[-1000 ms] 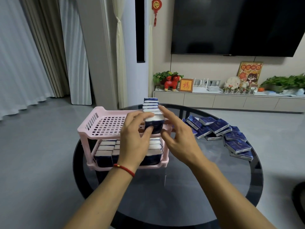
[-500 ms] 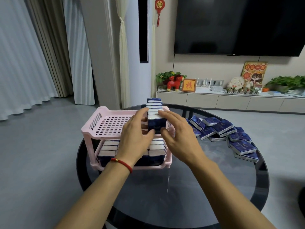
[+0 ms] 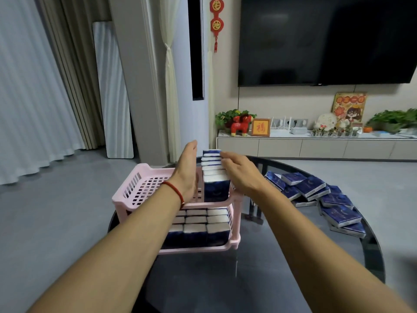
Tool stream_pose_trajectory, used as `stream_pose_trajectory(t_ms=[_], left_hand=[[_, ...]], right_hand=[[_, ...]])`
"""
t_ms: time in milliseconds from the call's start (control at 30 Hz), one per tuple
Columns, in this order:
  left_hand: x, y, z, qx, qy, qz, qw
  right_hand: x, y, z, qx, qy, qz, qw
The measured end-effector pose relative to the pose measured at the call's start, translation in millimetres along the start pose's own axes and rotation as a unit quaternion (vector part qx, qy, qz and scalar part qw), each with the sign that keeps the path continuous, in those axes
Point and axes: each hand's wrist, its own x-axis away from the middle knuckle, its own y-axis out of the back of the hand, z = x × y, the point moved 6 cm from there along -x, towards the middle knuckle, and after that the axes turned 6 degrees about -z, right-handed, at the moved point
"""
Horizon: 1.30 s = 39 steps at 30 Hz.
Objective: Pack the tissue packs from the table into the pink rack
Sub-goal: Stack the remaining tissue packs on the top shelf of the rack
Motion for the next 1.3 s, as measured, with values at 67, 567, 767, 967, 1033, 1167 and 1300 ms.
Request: stream_pose_trajectory(t_ms=[67,567,767,967,1033,1167,1300], left_hand=[[-8,-4,11,0.022,0.030,0.001,0.999],[-21,-11,25,0.034,0.028,-0.015,0.999],[-18,-10,26,0.012,0.043,0.006,0.999],[-5,-5,18,-0.079,0.009,0.026,0.997],[-5,-7,21,-0.090,0.007,0.032,0.995],[-8,-6,21,-0.089,0.005,0.014,0.996],[-6,-5,23,-0.063,0.020,0.016,0.998]], right_hand=[[0,-4,-1,0.011,-0.006,0.001,1.000],[-20,-21,7,0.055,0.023,0.094,0.994],[-18,-15,13,0.097,0.035,0.045,0.994],[-19,-14,17,0.103,0.057,0.028,0.993],[-22,-15,16,0.096,0.054,0.019,0.994],[-20,-11,12,0.040,0.042,0.022,0.998],[4,10,4,-0.034,0.044,-0.021,0.998]])
